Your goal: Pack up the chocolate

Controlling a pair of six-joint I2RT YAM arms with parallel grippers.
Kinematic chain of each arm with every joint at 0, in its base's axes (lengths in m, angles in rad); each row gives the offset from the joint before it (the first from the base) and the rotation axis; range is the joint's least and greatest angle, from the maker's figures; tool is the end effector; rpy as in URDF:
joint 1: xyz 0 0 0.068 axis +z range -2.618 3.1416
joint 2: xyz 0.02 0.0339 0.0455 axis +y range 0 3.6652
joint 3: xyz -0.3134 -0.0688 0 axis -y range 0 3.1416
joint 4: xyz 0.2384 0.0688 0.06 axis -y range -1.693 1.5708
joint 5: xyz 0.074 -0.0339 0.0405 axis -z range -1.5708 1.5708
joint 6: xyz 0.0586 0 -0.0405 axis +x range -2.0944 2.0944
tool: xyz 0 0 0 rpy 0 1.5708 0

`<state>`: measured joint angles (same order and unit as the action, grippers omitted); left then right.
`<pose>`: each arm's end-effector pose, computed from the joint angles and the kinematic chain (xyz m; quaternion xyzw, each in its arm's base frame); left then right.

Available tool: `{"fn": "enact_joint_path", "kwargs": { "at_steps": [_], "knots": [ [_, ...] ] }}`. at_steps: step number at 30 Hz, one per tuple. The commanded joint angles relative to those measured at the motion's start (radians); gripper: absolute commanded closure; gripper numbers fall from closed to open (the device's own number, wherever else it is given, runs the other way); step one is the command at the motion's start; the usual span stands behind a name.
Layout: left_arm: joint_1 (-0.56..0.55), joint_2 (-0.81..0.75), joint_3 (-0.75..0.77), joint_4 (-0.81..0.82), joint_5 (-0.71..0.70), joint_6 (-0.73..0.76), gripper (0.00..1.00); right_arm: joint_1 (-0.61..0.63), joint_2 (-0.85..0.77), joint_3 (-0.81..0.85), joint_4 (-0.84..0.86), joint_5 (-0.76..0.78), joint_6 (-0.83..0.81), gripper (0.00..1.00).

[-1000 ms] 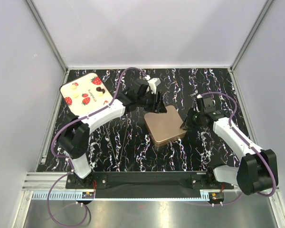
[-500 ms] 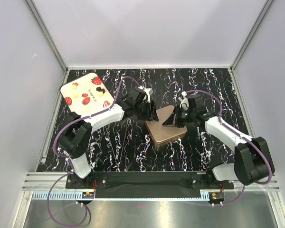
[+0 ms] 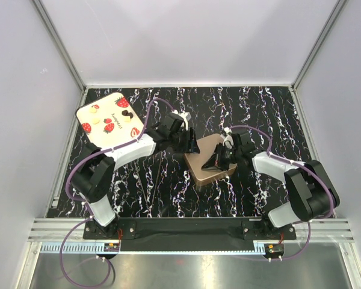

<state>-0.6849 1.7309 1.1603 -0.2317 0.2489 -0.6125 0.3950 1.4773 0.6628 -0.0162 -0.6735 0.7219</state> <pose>0.2959 -0.2604 0.2506 0.0798 0.9176 -0.3164 0.2269 0.2432 0.1410 0.2048 0.0253 0.8877 0.4421 0.1263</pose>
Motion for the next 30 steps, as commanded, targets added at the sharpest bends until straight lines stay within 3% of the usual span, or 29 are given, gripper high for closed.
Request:
{"fn": "enact_joint_path", "kwargs": {
  "at_steps": [1, 5, 9, 13, 16, 17, 19, 20, 22, 30],
  "knots": [
    [0.001, -0.028, -0.017, -0.035, -0.046, -0.001, 0.43, 0.005, 0.034, 0.003, 0.007, 0.054, -0.029, 1.0],
    [0.001, -0.068, 0.016, -0.06, -0.068, 0.029, 0.43, 0.005, -0.029, 0.043, -0.045, 0.074, -0.044, 1.0],
    [-0.001, -0.128, 0.114, -0.176, -0.12, 0.082, 0.42, 0.005, -0.126, 0.19, -0.291, 0.138, -0.119, 0.96],
    [-0.001, -0.279, 0.17, -0.235, -0.184, 0.131, 0.37, 0.005, -0.248, 0.345, -0.508, 0.325, -0.197, 0.72],
    [0.001, -0.411, 0.173, -0.261, -0.234, 0.164, 0.27, 0.005, -0.329, 0.431, -0.623, 0.474, -0.248, 0.5],
    [0.001, -0.445, 0.168, -0.261, -0.234, 0.178, 0.21, 0.005, -0.35, 0.437, -0.648, 0.495, -0.252, 0.31],
    [0.001, -0.548, 0.144, -0.239, -0.235, 0.189, 0.01, 0.005, -0.406, 0.461, -0.674, 0.57, -0.26, 0.16],
    [0.001, -0.582, 0.112, -0.213, -0.229, 0.2, 0.01, 0.005, -0.423, 0.469, -0.688, 0.6, -0.259, 0.05],
    [0.001, -0.663, 0.058, -0.187, -0.24, 0.21, 0.01, 0.005, -0.469, 0.477, -0.715, 0.672, -0.263, 0.0],
    [0.001, -0.835, -0.117, -0.098, -0.286, 0.209, 0.01, 0.007, -0.595, 0.44, -0.763, 1.04, -0.208, 0.0]
  ]
}}
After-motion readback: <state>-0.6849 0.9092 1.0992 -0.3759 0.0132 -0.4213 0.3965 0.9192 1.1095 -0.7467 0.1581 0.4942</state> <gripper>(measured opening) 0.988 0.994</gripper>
